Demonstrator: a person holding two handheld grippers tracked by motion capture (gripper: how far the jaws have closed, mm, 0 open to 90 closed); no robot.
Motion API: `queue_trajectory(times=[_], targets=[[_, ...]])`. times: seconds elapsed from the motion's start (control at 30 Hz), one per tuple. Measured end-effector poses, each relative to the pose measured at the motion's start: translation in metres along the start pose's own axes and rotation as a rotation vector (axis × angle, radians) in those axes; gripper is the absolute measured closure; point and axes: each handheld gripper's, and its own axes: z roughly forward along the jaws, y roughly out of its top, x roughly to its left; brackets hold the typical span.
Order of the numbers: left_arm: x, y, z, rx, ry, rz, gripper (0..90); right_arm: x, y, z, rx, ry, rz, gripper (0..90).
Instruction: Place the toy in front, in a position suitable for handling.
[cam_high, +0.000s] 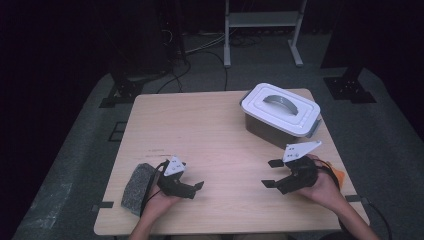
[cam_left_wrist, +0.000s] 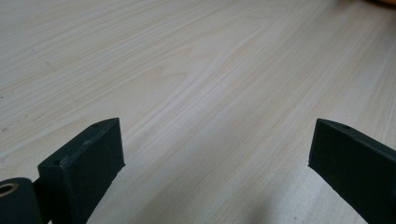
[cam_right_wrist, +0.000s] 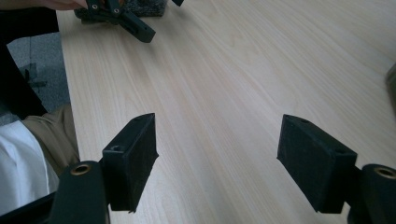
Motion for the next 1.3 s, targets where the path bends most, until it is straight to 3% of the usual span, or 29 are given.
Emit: queue_trajectory(times=[0.8,1.3], targets=[[0.000,0.000,0.000,0.000,0.002,-0.001,2.4,-0.014,-0.004,-0.033,-0.004,-0.052,0.008,27.0],[0.000,0.000,0.000,0.003,0.005,0.002,2.4,-0.022,-0.021,-0.058,-0.015,-0.106,0.032,27.8]])
